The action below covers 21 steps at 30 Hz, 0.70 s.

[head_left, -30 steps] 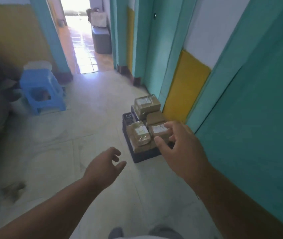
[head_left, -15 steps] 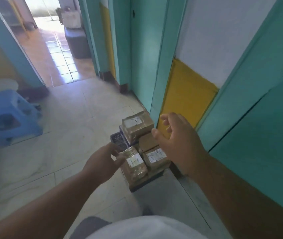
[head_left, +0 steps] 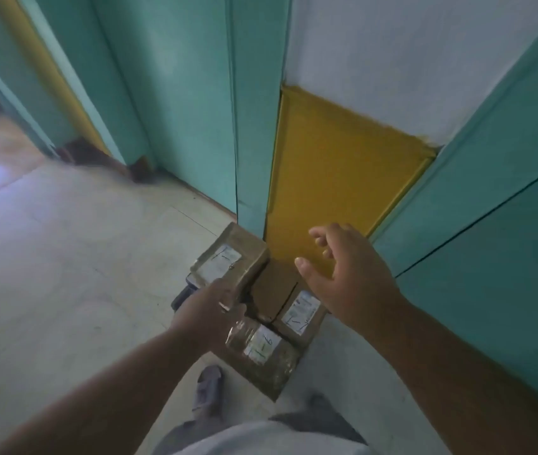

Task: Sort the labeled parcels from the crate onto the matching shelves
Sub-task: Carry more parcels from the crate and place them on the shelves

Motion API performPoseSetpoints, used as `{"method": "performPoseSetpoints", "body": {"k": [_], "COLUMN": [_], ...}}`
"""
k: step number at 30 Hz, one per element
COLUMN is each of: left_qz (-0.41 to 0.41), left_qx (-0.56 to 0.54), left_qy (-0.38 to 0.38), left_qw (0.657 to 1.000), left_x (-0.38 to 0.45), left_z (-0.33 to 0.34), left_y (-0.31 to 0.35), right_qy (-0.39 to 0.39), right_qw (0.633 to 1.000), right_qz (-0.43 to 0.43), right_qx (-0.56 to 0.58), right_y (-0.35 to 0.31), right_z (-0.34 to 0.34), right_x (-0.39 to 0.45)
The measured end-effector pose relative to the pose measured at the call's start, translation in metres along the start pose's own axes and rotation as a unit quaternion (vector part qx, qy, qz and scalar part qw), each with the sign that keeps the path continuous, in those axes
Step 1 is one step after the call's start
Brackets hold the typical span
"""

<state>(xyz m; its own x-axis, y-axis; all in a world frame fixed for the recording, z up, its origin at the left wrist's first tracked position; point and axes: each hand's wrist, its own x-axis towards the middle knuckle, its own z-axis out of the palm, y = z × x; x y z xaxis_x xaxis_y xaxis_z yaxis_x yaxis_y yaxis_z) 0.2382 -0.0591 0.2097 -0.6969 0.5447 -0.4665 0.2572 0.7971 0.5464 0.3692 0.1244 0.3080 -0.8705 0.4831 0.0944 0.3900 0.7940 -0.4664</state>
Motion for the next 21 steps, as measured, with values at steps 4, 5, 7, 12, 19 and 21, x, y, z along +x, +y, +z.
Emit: {"method": "performPoseSetpoints", "body": {"k": [4, 5, 7, 12, 19, 21], "left_qz": [-0.017, -0.030, -0.050, -0.091, -0.173, -0.206], "left_qx": [0.009, 0.007, 0.000, -0.014, -0.088, -0.131], "left_qy": [-0.071, -0.087, -0.119, -0.139, -0.123, -0.127], "left_qw": [0.997, 0.996, 0.992, 0.986, 0.973, 0.961], "left_x": [0.048, 0.057, 0.077, 0.131, 0.200, 0.214], "left_z": [0.026, 0.038, 0.067, 0.128, 0.185, 0.200], "left_y": [-0.020, -0.025, -0.036, -0.059, -0.081, -0.081], "right_qy": [-0.027, -0.039, -0.069, -0.144, -0.204, -0.252], "right_qw": [0.995, 0.991, 0.984, 0.967, 0.951, 0.933], "right_qz": [0.099, 0.125, 0.164, 0.213, 0.233, 0.255], "right_qx": [-0.001, 0.003, 0.004, -0.006, -0.015, -0.029], "right_y": [0.018, 0.026, 0.047, 0.102, 0.176, 0.201], "right_z": [0.042, 0.056, 0.088, 0.173, 0.273, 0.299], "right_x": [0.004, 0.002, 0.000, 0.023, 0.072, 0.089]}}
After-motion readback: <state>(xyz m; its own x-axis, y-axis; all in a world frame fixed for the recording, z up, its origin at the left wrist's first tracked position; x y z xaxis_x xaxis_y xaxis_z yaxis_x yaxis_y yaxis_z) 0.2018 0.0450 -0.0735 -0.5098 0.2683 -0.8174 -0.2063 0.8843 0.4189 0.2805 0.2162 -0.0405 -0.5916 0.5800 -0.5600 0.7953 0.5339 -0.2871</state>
